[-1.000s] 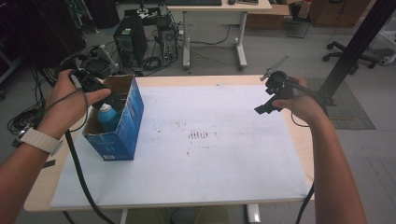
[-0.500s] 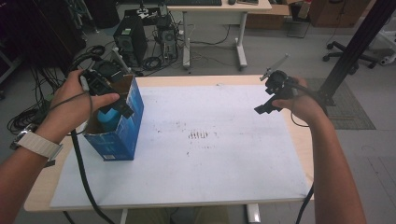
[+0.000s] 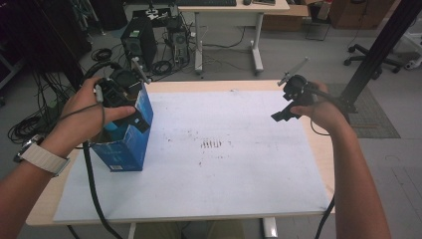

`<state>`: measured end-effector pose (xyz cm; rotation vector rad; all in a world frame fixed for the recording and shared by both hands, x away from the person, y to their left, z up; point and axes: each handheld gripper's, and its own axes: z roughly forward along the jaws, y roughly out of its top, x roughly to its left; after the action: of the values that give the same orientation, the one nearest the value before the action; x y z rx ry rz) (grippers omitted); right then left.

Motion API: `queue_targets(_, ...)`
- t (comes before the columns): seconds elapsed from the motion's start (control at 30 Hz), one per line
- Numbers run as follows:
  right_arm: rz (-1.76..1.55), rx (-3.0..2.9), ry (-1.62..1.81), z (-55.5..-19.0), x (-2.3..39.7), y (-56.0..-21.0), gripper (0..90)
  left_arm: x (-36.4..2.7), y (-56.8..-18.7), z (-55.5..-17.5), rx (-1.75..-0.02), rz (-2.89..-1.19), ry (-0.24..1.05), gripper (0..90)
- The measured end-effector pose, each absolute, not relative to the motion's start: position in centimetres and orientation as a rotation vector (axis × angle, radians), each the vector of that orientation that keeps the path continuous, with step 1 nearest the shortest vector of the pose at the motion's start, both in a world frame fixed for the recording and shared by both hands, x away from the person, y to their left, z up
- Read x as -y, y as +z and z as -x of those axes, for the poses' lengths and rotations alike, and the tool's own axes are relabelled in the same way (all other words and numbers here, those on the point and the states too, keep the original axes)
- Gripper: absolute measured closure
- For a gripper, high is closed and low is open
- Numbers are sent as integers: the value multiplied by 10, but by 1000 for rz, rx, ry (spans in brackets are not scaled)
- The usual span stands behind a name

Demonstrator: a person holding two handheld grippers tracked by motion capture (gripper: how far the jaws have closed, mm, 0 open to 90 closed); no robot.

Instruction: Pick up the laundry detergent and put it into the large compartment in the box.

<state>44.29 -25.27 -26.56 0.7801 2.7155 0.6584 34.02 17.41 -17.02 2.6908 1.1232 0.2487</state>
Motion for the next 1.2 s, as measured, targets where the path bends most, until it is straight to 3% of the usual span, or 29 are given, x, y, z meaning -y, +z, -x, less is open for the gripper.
queue_targets(1.2, -768, -2727, 657, -445, 246, -269, 80, -145, -189, -322, -745, -2827, 113, 102)
